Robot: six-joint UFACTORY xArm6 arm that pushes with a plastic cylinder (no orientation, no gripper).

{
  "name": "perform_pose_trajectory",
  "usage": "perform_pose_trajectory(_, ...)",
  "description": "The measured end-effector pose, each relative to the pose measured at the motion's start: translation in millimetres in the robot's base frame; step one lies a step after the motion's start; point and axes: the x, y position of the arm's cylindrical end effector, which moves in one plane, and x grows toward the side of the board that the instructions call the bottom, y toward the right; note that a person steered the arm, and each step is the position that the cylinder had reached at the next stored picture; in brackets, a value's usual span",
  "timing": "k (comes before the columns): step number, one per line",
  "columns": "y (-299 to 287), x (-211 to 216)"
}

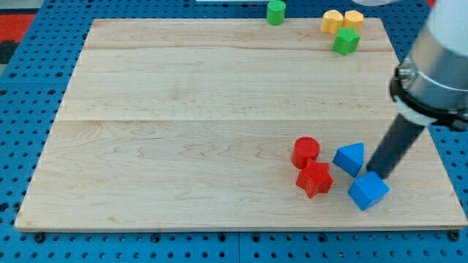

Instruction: Push the red circle to the left center of the board

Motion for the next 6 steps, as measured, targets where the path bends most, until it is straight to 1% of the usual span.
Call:
perform_pose_trajectory(1, -79, -7)
perform_pose_trajectory(2, -70, -14)
perform_pose_trajectory(3, -91, -37)
perform_pose_trajectory(4, -166, -52)
perform_pose_trajectory(5, -225, -75)
perform_pose_trajectory(6, -305, -103)
